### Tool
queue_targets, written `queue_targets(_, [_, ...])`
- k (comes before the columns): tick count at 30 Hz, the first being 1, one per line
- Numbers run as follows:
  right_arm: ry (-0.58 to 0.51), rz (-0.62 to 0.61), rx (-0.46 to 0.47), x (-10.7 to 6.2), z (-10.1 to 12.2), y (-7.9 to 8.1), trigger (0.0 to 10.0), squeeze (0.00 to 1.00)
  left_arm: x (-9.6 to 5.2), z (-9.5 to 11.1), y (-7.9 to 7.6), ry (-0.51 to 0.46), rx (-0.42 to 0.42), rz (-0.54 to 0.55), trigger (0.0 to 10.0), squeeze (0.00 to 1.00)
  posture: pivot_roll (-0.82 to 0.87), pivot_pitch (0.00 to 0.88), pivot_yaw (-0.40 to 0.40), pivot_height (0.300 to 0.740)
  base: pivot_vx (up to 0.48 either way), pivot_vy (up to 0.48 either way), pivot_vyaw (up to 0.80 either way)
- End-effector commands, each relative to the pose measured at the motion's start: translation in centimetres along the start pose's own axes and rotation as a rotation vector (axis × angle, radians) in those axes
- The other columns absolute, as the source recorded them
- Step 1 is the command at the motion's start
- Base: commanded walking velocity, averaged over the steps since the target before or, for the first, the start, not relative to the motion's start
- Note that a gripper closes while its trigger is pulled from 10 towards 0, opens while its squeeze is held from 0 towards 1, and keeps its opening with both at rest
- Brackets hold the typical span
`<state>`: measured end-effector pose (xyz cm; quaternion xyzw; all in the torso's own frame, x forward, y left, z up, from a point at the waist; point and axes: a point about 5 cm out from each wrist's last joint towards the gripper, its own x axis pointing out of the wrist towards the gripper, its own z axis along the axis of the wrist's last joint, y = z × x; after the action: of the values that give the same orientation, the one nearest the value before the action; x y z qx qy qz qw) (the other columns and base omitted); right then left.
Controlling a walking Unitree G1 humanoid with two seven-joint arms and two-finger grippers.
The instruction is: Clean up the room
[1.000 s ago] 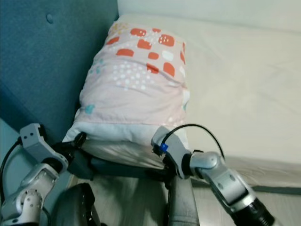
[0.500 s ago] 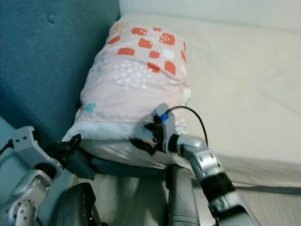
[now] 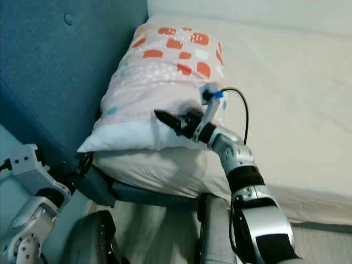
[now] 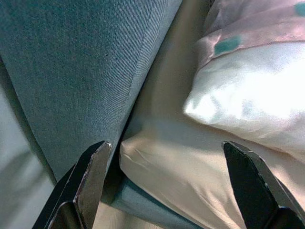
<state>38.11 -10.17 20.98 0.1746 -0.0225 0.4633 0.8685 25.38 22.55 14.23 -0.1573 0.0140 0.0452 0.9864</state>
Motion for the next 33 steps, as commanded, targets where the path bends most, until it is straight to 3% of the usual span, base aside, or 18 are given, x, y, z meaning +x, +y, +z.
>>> queue_targets(1, [0.043, 0.016, 0.015, 0.0, -1.2, 0.2, 10.0, 0.00, 0.0, 0.0, 0.4, 0.004, 0.023, 0.012, 10.0, 0.00, 0.06, 0.264, -0.055, 0.511, 0.000, 0.000, 0.00])
queue_targets(3, [0.237, 0.155, -0.018, -0.3, -5.3, 2.1, 10.0, 0.00, 0.6, -0.2, 0.1, -0.003, 0.034, 0.004, 10.0, 0.00, 0.05, 0.231, -0.065, 0.511, 0.000, 0.000, 0.00])
queue_targets(5, [0.237, 0.155, -0.018, -0.3, -5.3, 2.1, 10.0, 0.00, 0.6, -0.2, 0.1, -0.003, 0.034, 0.004, 10.0, 0.00, 0.05, 0.231, -0.065, 0.511, 0.000, 0.000, 0.00])
queue_targets(6, [0.264, 0.204, -0.010, -0.5, -6.5, 3.2, 10.0, 0.00, 0.9, -0.4, 0.0, -0.003, 0.075, -0.001, 10.0, 0.00, 0.04, 0.216, -0.066, 0.511, 0.000, 0.000, 0.00])
queue_targets(7, [0.264, 0.204, -0.010, -0.5, -6.5, 3.2, 10.0, 0.00, 0.9, -0.4, 0.0, -0.003, 0.075, -0.001, 10.0, 0.00, 0.04, 0.216, -0.066, 0.511, 0.000, 0.000, 0.00])
queue_targets(9, [0.190, 0.262, 0.060, -0.5, -6.5, 4.6, 10.0, 0.00, 1.8, -1.0, 0.8, 0.033, 0.233, 0.039, 10.0, 0.00, 0.02, 0.189, -0.066, 0.511, 0.000, 0.000, 0.00])
queue_targets(12, [0.134, 0.287, 0.094, -0.5, -6.0, 5.0, 10.0, 0.00, 2.3, -1.2, 1.5, 0.051, 0.290, 0.080, 10.0, 0.00, 0.00, 0.175, -0.069, 0.511, 0.000, 0.000, 0.00])
queue_targets(14, [-0.041, 0.290, 0.182, -0.6, -4.3, 5.3, 10.0, 0.00, 3.1, -0.9, 3.4, 0.066, 0.333, 0.202, 10.0, 0.00, -0.01, 0.158, -0.069, 0.516, 0.000, 0.000, 0.00])
queue_targets(17, [-0.268, 0.171, 0.268, -1.9, -1.8, 3.8, 10.0, 0.00, 4.0, 0.2, 4.8, 0.035, 0.312, 0.277, 10.0, 0.00, -0.02, 0.144, -0.064, 0.531, 0.000, 0.000, 0.00])
queue_targets(19, [-0.292, 0.150, 0.275, -2.1, -1.5, 3.6, 10.0, 0.00, 4.0, 0.4, 4.9, 0.027, 0.310, 0.276, 10.0, 0.00, -0.02, 0.144, -0.064, 0.536, 0.000, 0.000, 0.00])
queue_targets(21, [-0.357, 0.059, 0.284, -3.2, -0.6, 2.2, 10.0, 0.00, 4.2, 0.0, 4.9, 0.044, 0.254, 0.274, 10.0, 0.00, -0.03, 0.134, -0.058, 0.546, 0.000, 0.000, 0.00])
queue_targets(23, [-0.383, 0.017, 0.282, -3.8, -0.3, 1.5, 10.0, 0.00, 4.3, -0.5, 4.8, 0.055, 0.233, 0.266, 10.0, 0.00, -0.03, 0.127, -0.056, 0.551, 0.000, 0.000, 0.00])
queue_targets(28, [-0.408, -0.254, 0.279, -6.8, -0.4, -2.0, 10.0, 0.00, 4.5, -4.1, 4.7, 0.141, 0.173, 0.249, 10.0, 0.00, -0.05, 0.096, -0.055, 0.576, -0.384, 0.000, 0.00])
queue_targets(33, [-0.391, -0.315, 0.280, -7.8, -1.1, -2.5, 10.0, 0.00, 4.4, -5.5, 5.0, 0.164, 0.171, 0.241, 10.0, 0.00, -0.05, 0.090, -0.053, 0.591, 0.000, 0.000, 0.00])
